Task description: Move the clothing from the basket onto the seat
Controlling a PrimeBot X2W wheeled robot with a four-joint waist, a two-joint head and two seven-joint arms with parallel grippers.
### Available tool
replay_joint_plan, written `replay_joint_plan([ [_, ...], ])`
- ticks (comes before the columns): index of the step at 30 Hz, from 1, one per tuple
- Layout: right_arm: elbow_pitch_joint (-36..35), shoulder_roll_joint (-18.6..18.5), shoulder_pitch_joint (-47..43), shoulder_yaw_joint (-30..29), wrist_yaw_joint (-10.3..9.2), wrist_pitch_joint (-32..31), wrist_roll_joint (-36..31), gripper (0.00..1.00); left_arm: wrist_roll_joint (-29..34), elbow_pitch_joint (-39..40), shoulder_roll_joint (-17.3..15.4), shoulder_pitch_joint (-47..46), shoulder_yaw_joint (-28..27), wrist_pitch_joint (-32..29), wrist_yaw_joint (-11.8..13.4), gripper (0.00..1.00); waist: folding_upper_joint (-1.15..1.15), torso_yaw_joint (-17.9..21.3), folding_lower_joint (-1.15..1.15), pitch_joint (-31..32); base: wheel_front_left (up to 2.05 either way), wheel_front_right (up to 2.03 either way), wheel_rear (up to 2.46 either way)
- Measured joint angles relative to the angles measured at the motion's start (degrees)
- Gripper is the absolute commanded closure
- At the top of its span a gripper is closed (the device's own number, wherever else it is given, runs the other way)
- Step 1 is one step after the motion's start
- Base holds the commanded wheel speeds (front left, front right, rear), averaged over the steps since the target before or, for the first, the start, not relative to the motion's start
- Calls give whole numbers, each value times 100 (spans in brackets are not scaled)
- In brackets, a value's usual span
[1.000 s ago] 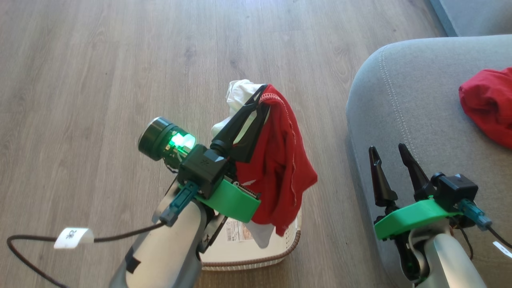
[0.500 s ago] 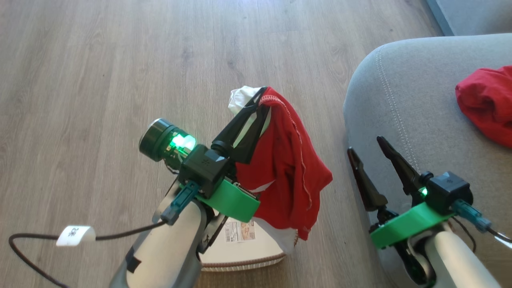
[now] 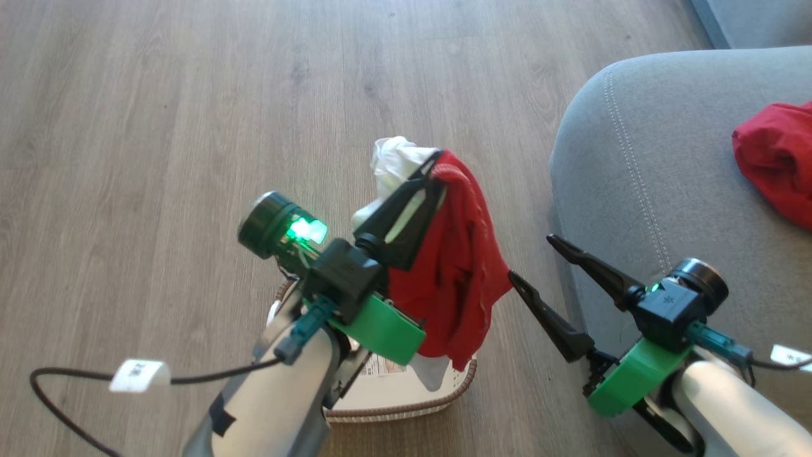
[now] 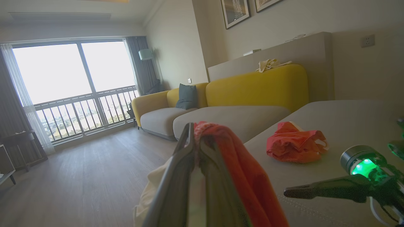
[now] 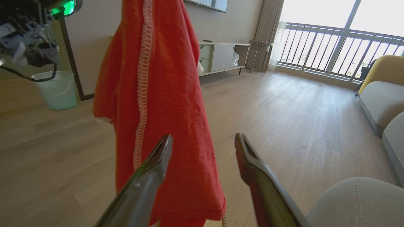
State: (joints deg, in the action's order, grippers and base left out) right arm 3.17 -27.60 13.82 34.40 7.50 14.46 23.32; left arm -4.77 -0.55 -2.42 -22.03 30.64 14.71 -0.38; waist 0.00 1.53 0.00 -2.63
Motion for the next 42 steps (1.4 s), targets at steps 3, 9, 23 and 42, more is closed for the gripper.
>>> replay_joint_plan([
  [3, 122, -35, 172, 101, 0, 0, -8, 0, 70, 0, 1, -9, 120, 0, -43, 100, 0, -21, 0, -11, 0, 0, 0],
  [9, 439, -67, 483, 465, 0, 0, -169, 0, 248, 4, -2, -29, 326, 0, -155, 100, 0, -78, 0, -44, 0, 0, 0],
  [23, 1040, -224, 1341, 1802, 0, -234, -14, 0, 494, 42, -33, -166, 820, 0, -252, 100, 0, -209, 0, -51, 0, 0, 0],
  [42, 1783, 694, 1635, 2101, 0, -10, -221, 0, 399, 104, -54, -193, 1403, 0, -253, 100, 0, -322, 0, 19, 0, 0, 0],
])
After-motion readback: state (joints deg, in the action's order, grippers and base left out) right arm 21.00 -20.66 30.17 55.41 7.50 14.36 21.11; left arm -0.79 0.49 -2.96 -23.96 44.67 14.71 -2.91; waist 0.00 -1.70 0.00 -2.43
